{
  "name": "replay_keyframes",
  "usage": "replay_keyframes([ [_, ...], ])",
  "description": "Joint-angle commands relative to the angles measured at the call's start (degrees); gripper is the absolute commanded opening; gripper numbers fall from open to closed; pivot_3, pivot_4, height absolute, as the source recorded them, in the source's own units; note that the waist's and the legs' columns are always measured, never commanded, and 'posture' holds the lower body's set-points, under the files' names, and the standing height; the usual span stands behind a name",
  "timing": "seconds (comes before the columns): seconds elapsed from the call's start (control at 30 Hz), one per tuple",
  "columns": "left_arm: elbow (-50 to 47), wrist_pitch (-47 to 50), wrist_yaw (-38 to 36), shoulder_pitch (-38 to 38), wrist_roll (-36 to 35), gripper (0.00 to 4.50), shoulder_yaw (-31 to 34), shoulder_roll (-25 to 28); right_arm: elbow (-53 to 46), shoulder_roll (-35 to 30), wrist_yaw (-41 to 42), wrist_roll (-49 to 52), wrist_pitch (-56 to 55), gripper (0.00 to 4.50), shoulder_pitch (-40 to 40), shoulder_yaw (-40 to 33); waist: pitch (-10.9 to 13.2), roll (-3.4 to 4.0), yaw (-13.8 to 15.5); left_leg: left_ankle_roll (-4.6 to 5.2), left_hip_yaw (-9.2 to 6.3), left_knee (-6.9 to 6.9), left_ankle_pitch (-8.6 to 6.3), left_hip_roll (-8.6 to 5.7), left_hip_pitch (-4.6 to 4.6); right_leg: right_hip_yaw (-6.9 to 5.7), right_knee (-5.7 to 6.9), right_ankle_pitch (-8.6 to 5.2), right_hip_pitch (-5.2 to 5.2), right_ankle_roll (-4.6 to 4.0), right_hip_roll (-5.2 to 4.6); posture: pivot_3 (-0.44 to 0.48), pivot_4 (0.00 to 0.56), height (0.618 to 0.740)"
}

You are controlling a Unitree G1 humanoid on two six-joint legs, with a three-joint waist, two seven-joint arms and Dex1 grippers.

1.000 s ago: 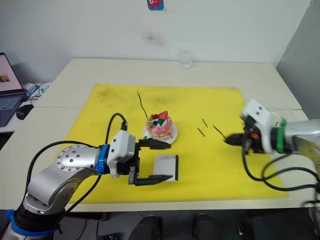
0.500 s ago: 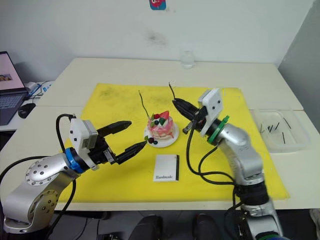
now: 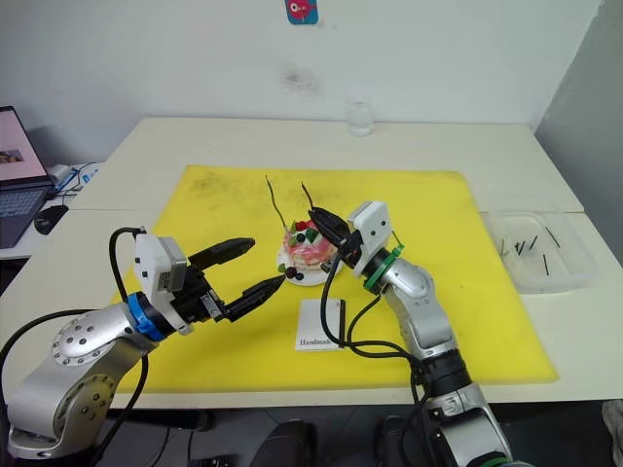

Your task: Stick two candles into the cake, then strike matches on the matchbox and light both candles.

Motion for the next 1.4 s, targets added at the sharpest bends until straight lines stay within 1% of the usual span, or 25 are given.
replay_keyframes([
  [0.03,-1.0,0.64,0.18,-1.01,-1.83,4.5,0.61,0.41,1.42,0.45,-0.66,-0.83,-3.56,0.02,-1.45,-1.01,0.0,0.0,-0.07,0.0,0.01,0.0,0.0,0.01,0.0,0.01,0.0,-0.01,0.0,-0.02,0.01,0.0,0.15,0.74],
  [0.27,-1.0,2.03,0.21,-1.14,-3.31,4.5,0.8,0.99,3.35,0.48,-0.73,-1.33,-4.57,0.02,-1.35,-0.69,0.0,0.0,-0.08,0.0,0.05,-0.08,0.0,0.05,0.0,0.06,-0.02,-0.05,-0.05,-0.06,0.04,0.0,0.15,0.74],
  [0.47,-0.71,2.19,0.17,-1.61,-3.11,4.5,0.65,1.11,3.16,0.47,-0.15,-1.1,-3.78,0.02,-0.47,-0.04,0.0,0.0,-0.08,0.0,0.05,-0.08,0.0,0.05,0.0,0.06,-0.02,-0.05,-0.05,-0.07,0.05,0.0,0.15,0.74],
  [0.8,-0.54,2.28,-0.32,-2.1,-2.66,4.5,-0.21,1.34,4.65,0.12,-1.0,-2.84,-5.58,0.02,0.0,-0.26,0.0,0.0,-0.08,0.0,0.07,-0.11,0.0,0.05,-0.01,0.08,-0.03,-0.06,-0.08,-0.08,0.05,0.0,0.15,0.74],
  [1.03,-0.57,2.24,-0.51,-2.47,-2.7,4.5,-0.65,1.65,3.96,0.35,-1.04,-3.09,-5.29,0.02,0.17,-0.2,0.0,0.0,-0.08,0.0,0.07,-0.13,0.0,0.06,-0.01,0.09,-0.04,-0.06,-0.09,-0.08,0.05,0.0,0.15,0.74],
  [1.23,-0.61,1.94,-0.83,-2.12,-2.53,4.5,-0.68,1.94,0.63,0.11,-0.96,-2.2,-4.74,0.02,1.4,-0.57,0.0,0.0,-0.08,0.0,0.08,-0.16,0.0,0.06,-0.03,0.11,-0.05,-0.07,-0.13,-0.09,0.05,0.0,0.15,0.74],
  [1.4,-0.73,1.71,-1.07,-1.86,-2.27,4.5,-0.96,1.94,0.18,-0.07,-0.92,-2.63,-4.23,0.02,2.57,-0.12,0.0,0.0,-0.09,0.0,0.11,-0.18,0.0,0.06,-0.07,0.14,-0.05,-0.07,-0.22,-0.09,0.05,0.0,0.15,0.74],
])
